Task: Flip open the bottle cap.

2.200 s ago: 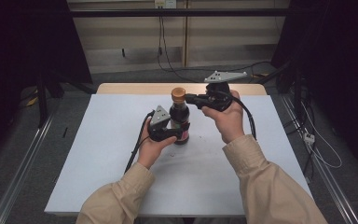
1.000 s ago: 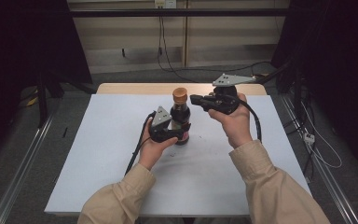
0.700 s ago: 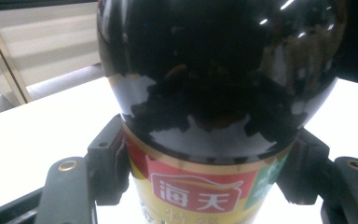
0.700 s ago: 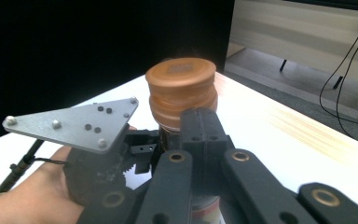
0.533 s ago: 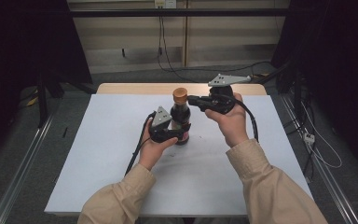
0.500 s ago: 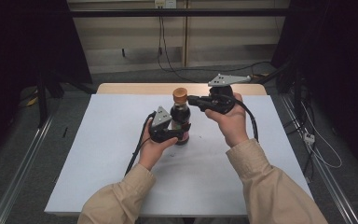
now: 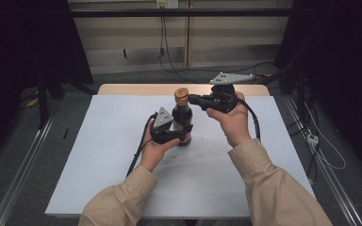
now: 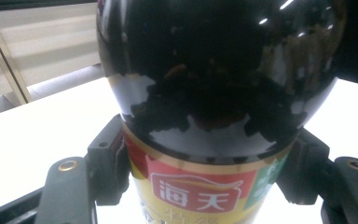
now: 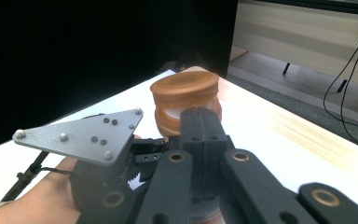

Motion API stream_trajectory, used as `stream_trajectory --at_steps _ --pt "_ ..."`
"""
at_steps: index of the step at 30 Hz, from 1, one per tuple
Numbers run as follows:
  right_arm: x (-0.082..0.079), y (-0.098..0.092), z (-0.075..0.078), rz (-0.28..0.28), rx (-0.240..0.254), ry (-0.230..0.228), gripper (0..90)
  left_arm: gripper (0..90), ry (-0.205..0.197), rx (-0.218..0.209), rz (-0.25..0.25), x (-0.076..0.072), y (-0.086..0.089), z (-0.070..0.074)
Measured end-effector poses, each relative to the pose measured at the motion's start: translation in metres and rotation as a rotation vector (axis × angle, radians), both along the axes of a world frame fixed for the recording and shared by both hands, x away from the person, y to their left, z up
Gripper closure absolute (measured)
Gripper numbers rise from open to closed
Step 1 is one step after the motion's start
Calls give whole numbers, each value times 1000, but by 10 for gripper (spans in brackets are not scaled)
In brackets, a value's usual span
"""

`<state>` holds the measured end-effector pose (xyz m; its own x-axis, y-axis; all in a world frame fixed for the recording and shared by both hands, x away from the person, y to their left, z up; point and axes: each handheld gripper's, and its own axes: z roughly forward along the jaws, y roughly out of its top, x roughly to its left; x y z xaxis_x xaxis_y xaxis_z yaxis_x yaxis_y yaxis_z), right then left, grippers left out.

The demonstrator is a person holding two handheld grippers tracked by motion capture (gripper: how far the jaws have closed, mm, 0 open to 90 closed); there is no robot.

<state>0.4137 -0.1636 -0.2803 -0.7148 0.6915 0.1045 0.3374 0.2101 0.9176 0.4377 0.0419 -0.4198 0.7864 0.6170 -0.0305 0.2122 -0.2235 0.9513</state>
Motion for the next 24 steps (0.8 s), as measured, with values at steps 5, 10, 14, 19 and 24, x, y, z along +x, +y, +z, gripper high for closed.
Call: stream_trajectory --at_steps 5,10,14,19,24 --pt "0 0 1 -2 -3 3 900 310 0 0 0 0 0 0" --pt "1 2 2 -6 6 8 900 311 1 -2 -3 1 1 0" --pt "2 5 5 -5 -13 4 900 311 1 -3 0 1 1 0" --pt "2 4 6 -7 -10 6 900 311 1 -1 -1 1 0 0" --pt "2 4 8 -11 -7 3 900 310 0 -1 -2 1 0 0"
